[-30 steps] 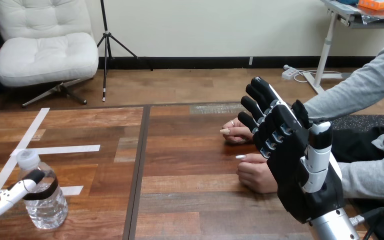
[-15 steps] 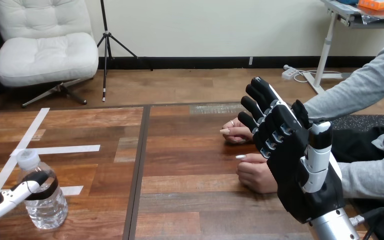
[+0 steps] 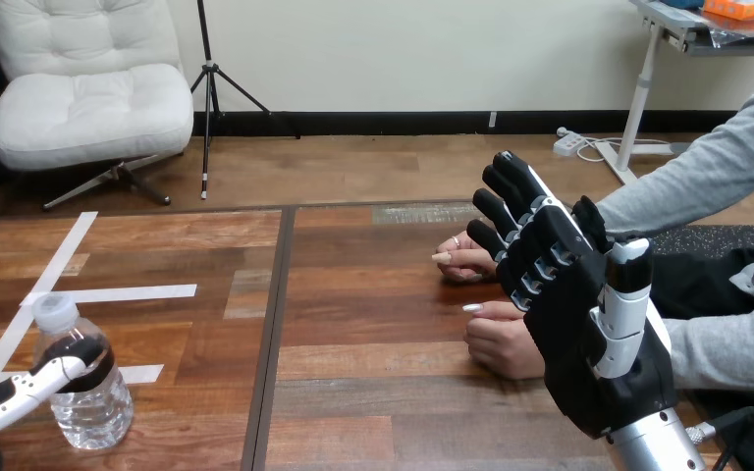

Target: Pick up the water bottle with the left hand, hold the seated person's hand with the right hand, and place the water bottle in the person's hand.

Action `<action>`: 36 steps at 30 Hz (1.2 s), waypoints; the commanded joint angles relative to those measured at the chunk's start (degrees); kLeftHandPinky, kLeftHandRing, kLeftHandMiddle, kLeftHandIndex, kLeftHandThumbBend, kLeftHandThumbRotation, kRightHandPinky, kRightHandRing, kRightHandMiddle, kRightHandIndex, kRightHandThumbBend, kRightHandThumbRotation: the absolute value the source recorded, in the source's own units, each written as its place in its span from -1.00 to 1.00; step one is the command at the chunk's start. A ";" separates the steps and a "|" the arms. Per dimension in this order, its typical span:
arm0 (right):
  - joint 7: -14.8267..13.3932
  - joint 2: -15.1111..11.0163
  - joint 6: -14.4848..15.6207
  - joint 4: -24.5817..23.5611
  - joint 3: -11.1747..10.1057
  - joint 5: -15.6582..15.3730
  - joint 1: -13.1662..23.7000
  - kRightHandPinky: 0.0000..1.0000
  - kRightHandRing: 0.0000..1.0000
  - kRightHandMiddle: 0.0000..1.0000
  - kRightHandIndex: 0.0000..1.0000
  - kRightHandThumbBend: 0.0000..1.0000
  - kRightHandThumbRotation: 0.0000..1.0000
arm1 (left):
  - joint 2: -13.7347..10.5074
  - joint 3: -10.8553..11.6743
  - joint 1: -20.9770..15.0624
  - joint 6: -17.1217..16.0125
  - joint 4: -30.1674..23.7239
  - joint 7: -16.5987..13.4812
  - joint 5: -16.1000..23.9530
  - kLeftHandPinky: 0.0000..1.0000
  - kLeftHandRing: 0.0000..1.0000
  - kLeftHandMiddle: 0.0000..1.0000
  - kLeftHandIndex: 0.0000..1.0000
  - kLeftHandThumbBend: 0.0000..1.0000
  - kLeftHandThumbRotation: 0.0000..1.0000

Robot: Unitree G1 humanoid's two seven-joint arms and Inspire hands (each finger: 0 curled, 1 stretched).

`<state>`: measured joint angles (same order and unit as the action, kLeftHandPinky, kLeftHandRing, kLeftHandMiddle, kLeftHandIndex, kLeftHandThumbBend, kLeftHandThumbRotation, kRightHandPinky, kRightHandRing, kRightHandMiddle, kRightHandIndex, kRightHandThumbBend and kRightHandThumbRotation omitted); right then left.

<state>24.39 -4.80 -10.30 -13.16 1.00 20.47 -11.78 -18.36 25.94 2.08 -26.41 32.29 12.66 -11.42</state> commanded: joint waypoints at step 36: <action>0.44 -0.35 -0.30 -1.80 -0.58 1.22 1.48 1.00 1.00 0.99 0.93 0.89 1.00 | -6.05 -4.82 -3.84 1.46 -0.17 0.85 6.58 1.00 1.00 1.00 1.00 1.00 -1.00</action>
<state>24.41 -4.80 -10.30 -13.16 0.99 20.52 -11.79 -22.39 22.31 2.12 -25.56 32.38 14.12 -5.61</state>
